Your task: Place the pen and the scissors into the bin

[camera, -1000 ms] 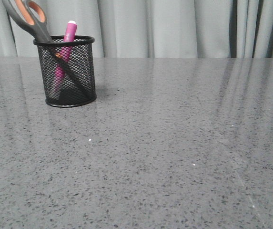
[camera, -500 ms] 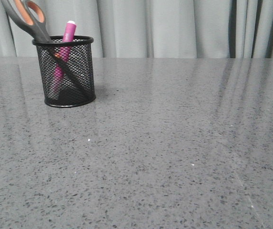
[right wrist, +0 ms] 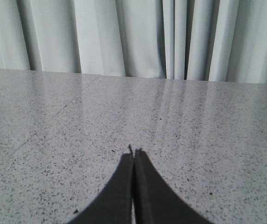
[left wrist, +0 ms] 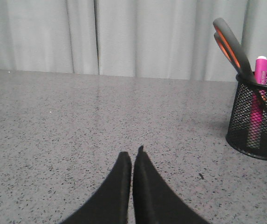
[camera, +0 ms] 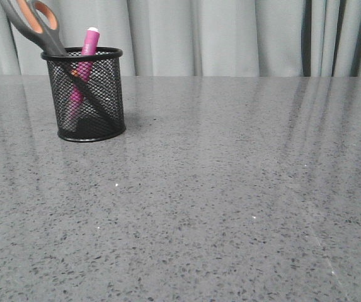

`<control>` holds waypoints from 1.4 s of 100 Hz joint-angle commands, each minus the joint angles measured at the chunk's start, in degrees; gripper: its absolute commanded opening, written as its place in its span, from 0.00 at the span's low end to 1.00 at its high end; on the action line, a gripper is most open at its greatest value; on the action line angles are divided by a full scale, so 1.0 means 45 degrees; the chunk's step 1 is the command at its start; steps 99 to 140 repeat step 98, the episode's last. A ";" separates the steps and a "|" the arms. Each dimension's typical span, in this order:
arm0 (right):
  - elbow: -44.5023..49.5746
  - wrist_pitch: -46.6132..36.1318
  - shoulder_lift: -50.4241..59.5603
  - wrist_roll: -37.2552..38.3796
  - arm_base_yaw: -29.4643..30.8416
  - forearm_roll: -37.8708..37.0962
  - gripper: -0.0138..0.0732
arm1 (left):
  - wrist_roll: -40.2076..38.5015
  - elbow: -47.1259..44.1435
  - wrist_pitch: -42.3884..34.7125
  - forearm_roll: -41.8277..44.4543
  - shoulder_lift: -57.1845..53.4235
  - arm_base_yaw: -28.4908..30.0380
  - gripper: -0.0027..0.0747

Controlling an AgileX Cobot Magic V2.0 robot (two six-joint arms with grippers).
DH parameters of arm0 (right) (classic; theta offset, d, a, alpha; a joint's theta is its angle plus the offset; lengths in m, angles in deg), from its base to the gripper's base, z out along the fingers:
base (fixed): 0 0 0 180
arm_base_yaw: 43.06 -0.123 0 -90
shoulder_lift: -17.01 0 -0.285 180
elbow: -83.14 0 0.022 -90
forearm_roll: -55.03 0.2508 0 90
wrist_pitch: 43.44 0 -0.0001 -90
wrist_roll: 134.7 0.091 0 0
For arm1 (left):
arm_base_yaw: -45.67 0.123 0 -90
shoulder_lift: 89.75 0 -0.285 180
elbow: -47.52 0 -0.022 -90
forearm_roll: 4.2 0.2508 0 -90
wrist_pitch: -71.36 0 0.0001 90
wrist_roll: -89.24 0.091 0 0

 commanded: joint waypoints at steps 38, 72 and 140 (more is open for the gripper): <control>0.0217 0.1089 0.0633 -0.0159 0.0048 -0.0295 0.07 | -0.0137 -0.0302 -0.0971 -0.0134 -0.0354 -0.0096 0.01; 0.0217 0.1089 0.0633 -0.0159 0.0048 -0.0295 0.07 | -0.0137 -0.0302 -0.0971 -0.0134 -0.0354 -0.0096 0.01; 0.0217 0.1089 0.0633 -0.0159 0.0048 -0.0295 0.07 | -0.0137 -0.0302 -0.0971 -0.0134 -0.0354 -0.0096 0.01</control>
